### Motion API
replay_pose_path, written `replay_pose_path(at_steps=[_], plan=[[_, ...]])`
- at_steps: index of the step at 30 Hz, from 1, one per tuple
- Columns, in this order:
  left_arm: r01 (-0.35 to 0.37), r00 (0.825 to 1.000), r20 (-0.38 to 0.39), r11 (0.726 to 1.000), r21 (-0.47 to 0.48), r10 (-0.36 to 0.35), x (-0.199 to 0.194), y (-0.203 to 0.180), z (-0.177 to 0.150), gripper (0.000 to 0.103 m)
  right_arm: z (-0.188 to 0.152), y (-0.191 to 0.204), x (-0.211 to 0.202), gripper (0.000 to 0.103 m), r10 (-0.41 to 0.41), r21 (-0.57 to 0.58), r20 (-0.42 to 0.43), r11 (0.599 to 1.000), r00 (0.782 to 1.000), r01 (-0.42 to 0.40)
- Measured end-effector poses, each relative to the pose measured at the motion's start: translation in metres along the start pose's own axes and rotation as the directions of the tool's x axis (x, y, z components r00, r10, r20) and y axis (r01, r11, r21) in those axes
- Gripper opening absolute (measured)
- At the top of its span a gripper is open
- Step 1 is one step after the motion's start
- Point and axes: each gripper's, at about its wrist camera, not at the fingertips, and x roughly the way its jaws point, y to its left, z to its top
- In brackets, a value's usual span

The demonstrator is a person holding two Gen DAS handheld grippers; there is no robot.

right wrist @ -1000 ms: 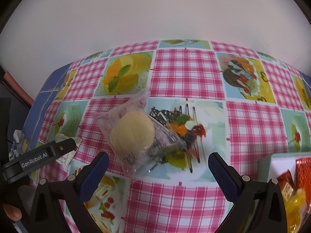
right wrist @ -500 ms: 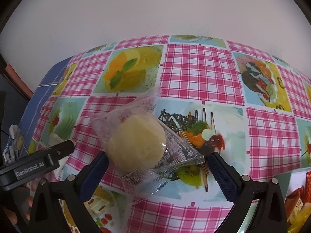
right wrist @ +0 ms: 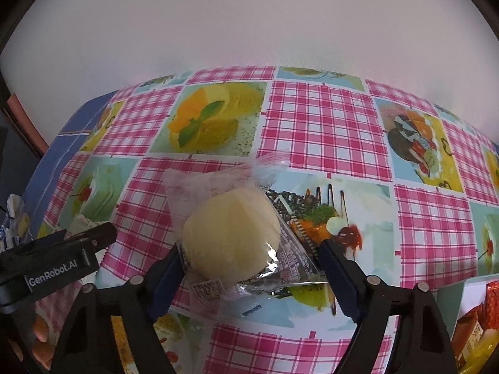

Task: Organize snacks
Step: 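Grasp the white paper pastry with the left tool while the right tool grasps the clear-wrapped bun, then carry the white pastry and clear-wrapped bun over the white tray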

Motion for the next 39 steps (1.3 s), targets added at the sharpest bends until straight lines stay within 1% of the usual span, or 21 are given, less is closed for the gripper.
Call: replay_pose_path(at_steps=[1, 3, 8, 9, 10, 18, 27, 30, 33, 39], plan=[[-0.002, 1.0, 0.001, 1.0, 0.0, 0.002, 0.0, -0.001, 0.0, 0.08, 0.0, 0.001, 0.0, 0.082, -0.011, -0.005, 0.003, 1.0, 1.0, 0.012], [-0.003, 1.0, 0.004, 1.0, -0.005, 0.003, 0.001, -0.003, 0.002, 0.076, -0.001, 0.002, 0.0, 0.078, -0.025, -0.009, 0.007, 1.0, 1.0, 0.025], [-0.005, 1.0, 0.007, 1.0, -0.013, 0.005, -0.001, -0.003, 0.002, 0.073, 0.0, 0.002, 0.0, 0.073, -0.039, -0.011, 0.009, 0.999, 0.999, 0.039], [-0.006, 1.0, 0.007, 1.0, -0.015, 0.006, -0.003, -0.002, 0.0, 0.072, -0.001, 0.002, -0.001, 0.063, -0.039, -0.015, 0.01, 0.999, 0.999, 0.039], [-0.006, 1.0, 0.006, 1.0, -0.018, 0.006, -0.004, -0.002, 0.0, 0.072, 0.0, 0.002, -0.002, 0.062, -0.048, -0.018, 0.01, 0.999, 0.999, 0.049], [-0.013, 1.0, -0.006, 0.999, -0.05, 0.013, -0.011, 0.006, -0.002, 0.063, -0.003, 0.0, -0.005, 0.06, -0.051, -0.019, -0.018, 0.999, 0.999, 0.051], [0.005, 0.999, -0.049, 0.997, -0.078, -0.009, -0.026, 0.01, -0.021, 0.06, -0.014, -0.003, -0.015, 0.059, -0.048, -0.004, -0.085, 0.999, 0.995, 0.048], [0.003, 0.999, -0.047, 0.997, -0.072, -0.006, -0.039, 0.009, -0.029, 0.06, -0.018, -0.006, -0.021, 0.059, -0.035, 0.02, -0.116, 0.999, 0.993, 0.037], [0.017, 0.999, -0.047, 0.997, -0.08, -0.021, -0.054, 0.01, -0.038, 0.06, -0.025, -0.01, -0.031, 0.059, -0.025, 0.048, -0.147, 0.998, 0.989, 0.033], [0.012, 1.0, -0.015, 0.998, -0.059, -0.013, -0.091, 0.011, -0.053, 0.06, -0.039, -0.017, -0.054, 0.059, -0.041, 0.076, -0.188, 0.996, 0.981, 0.057]])
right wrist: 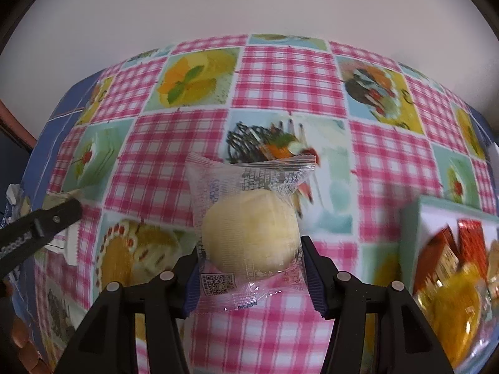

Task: Organize snacks
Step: 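Carry the white pastry and clear-wrapped bun over the white tray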

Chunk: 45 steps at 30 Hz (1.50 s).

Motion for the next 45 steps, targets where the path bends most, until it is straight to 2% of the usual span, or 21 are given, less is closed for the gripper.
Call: replay_pose_path(at_steps=[5, 9, 20, 29, 36, 45], plan=[[0.007, 1.0, -0.012, 1.0, -0.002, -0.007, -0.012, 0.006, -0.021, 0.06, -0.015, -0.012, -0.026, 0.059, -0.005, 0.013, 0.001, 1.0, 1.0, 0.005], [0.042, 0.999, -0.024, 0.999, -0.014, -0.043, -0.024, 0.006, -0.036, 0.06, -0.031, -0.021, -0.04, 0.059, 0.012, 0.044, -0.008, 0.999, 1.0, -0.012], [0.124, 0.992, 0.023, 0.992, 0.001, -0.124, -0.063, -0.015, -0.072, 0.06, -0.066, -0.043, -0.077, 0.059, 0.029, 0.097, 0.028, 0.995, 0.999, -0.032], [0.176, 0.984, 0.032, 0.984, 0.022, -0.177, -0.078, -0.041, -0.101, 0.06, -0.092, -0.075, -0.107, 0.059, 0.025, 0.169, 0.074, 0.985, 0.997, -0.037], [0.176, 0.984, 0.022, 0.982, 0.065, -0.178, -0.079, -0.06, -0.111, 0.06, -0.098, -0.111, -0.122, 0.059, 0.013, 0.257, 0.103, 0.966, 0.995, -0.039], [0.236, 0.972, -0.035, 0.96, 0.149, -0.233, -0.072, -0.104, -0.119, 0.06, -0.105, -0.168, -0.119, 0.059, -0.007, 0.397, 0.078, 0.918, 0.997, -0.024]])
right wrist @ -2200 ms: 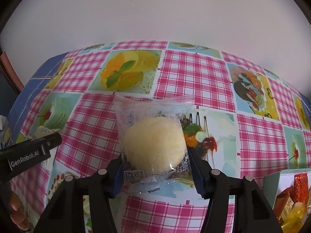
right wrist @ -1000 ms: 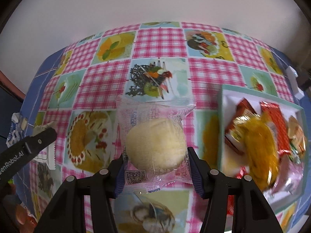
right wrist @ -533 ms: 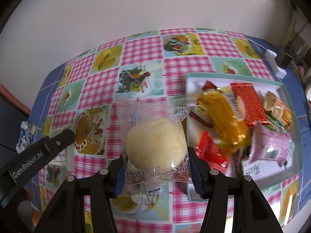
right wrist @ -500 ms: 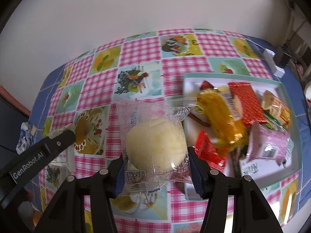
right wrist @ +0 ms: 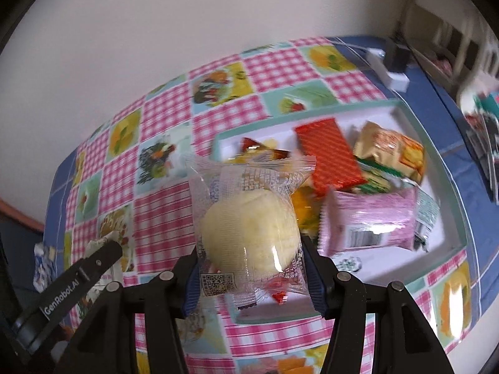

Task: Organize snacks
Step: 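Carry the white pastry and clear-wrapped bun over the white tray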

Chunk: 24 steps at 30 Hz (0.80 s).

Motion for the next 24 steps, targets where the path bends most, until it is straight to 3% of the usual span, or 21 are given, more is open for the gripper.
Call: replay_pose_path(at_steps=[13, 24], plan=[[0.084, 0.996, -0.042, 0.985, 0.151, -0.078, 0.03, -0.072, -0.001, 0.061, 0.008, -0.041, 0.017, 0.059, -0.034, 0.08, -0.043, 0.996, 0.998, 0.037], [0.152, 0.987, -0.079, 0.973, 0.175, -0.14, 0.052, -0.111, -0.006, 0.06, 0.014, -0.071, 0.02, 0.059, -0.041, 0.132, -0.057, 0.99, 0.998, 0.048]])
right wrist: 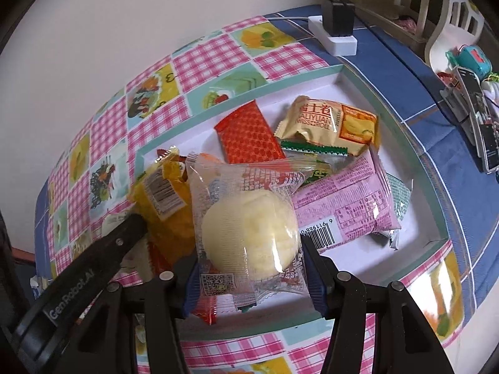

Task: Organize snacks
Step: 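Carry the white pastry and clear-wrapped bun over the white tray, then open both tools to drop the pastry and bun into the tray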

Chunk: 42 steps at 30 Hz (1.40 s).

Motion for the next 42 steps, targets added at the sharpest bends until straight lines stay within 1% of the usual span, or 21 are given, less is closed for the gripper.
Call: replay_pose_path(at_steps=[3, 6, 10, 14, 17, 20, 24, 29, 35, 37, 39, 42], plan=[[0.024, 1.0, -0.003, 1.0, 0.012, -0.024, 0.006, -0.011, 0.0, 0.06, 0.002, -0.007, 0.0, 0.059, 0.002, 0.013, -0.004, 1.0, 1.0, -0.002], [0.028, 1.0, -0.007, 0.999, 0.038, -0.028, 0.012, -0.024, -0.001, 0.06, 0.003, -0.016, 0.002, 0.059, 0.003, 0.035, -0.011, 0.999, 1.0, -0.003], [0.042, 0.999, -0.019, 0.998, 0.041, -0.041, 0.02, -0.032, 0.001, 0.06, 0.004, -0.022, 0.002, 0.059, 0.012, 0.047, -0.01, 0.999, 1.0, -0.011], [0.038, 0.999, -0.034, 0.998, 0.042, -0.037, 0.027, -0.035, 0.002, 0.06, 0.004, -0.023, 0.002, 0.059, 0.006, 0.044, -0.008, 0.999, 1.0, -0.006], [0.041, 0.998, -0.051, 0.999, 0.023, -0.04, 0.028, -0.032, 0.002, 0.06, 0.005, -0.022, 0.002, 0.06, 0.007, 0.04, -0.008, 0.999, 1.0, -0.007], [0.042, 0.997, -0.059, 0.999, 0.021, -0.04, 0.024, -0.03, 0.001, 0.062, 0.004, -0.022, 0.001, 0.06, 0.011, 0.043, -0.006, 0.999, 1.0, -0.01], [0.042, 0.997, -0.06, 0.999, 0.026, -0.04, 0.013, -0.029, 0.002, 0.07, 0.003, -0.021, 0.0, 0.06, 0.014, 0.04, -0.005, 0.999, 1.0, -0.014], [0.021, 0.999, -0.044, 0.999, 0.029, -0.019, -0.003, -0.023, 0.002, 0.071, 0.003, -0.019, -0.001, 0.06, 0.01, 0.024, -0.003, 1.0, 1.0, -0.01], [0.0, 1.0, -0.014, 1.0, 0.002, 0.0, -0.021, -0.008, 0.001, 0.072, 0.001, -0.014, 0.0, 0.06, 0.004, 0.006, -0.01, 1.0, 1.0, -0.004], [-0.007, 1.0, -0.008, 1.0, -0.002, 0.007, -0.025, -0.004, 0.001, 0.073, 0.0, -0.012, 0.0, 0.061, -0.002, -0.001, -0.013, 1.0, 1.0, 0.001], [-0.018, 1.0, -0.005, 1.0, -0.008, 0.018, -0.029, 0.0, 0.0, 0.078, -0.001, -0.011, 0.001, 0.062, -0.005, -0.006, -0.017, 1.0, 1.0, 0.005], [-0.044, 0.999, 0.0, 0.999, -0.019, 0.044, -0.033, 0.007, -0.001, 0.078, -0.001, -0.009, 0.0, 0.063, 0.005, -0.019, -0.018, 1.0, 1.0, -0.005]])
